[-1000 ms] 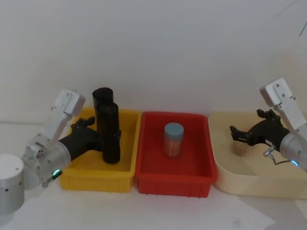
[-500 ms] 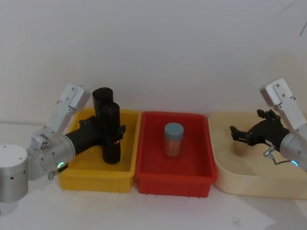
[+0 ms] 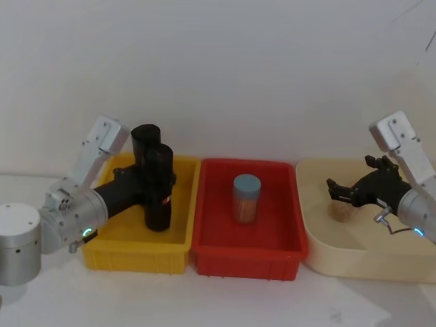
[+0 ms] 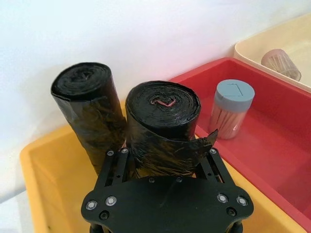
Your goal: Pick up the garbage bag with the one hand and transfer it to the other hand.
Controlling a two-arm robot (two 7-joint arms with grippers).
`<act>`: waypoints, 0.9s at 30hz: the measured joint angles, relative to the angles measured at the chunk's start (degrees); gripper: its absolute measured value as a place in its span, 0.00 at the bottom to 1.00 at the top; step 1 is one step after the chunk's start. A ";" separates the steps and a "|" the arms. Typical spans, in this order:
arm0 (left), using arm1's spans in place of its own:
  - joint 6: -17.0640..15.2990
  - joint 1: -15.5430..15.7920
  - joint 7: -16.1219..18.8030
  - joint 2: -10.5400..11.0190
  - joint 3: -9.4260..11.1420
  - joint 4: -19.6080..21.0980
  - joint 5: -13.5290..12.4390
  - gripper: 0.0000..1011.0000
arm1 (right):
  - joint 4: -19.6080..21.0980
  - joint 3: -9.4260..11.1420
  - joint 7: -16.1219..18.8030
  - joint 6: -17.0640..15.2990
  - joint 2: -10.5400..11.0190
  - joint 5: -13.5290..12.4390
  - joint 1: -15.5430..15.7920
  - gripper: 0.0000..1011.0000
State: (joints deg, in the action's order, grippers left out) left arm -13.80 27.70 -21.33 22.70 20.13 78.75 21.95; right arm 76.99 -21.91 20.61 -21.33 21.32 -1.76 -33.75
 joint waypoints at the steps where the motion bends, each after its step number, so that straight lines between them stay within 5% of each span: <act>1: -0.05 -0.11 0.22 0.01 -0.07 0.34 -0.09 0.52 | 0.00 0.00 0.00 0.00 0.00 0.00 0.00 0.99; 15: -2.88 -1.81 5.27 0.31 -2.74 8.74 -1.17 0.52 | 0.00 0.00 0.00 0.00 0.00 0.00 0.00 0.99; 27: -3.84 1.89 3.59 -0.98 -2.74 9.99 -0.13 0.52 | 0.00 0.00 0.00 0.00 0.00 0.00 0.00 0.99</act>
State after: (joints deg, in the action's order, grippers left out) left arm -17.64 29.59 -17.74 21.72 17.39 88.74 21.82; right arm 76.99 -21.91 20.61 -21.33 21.32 -1.76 -33.75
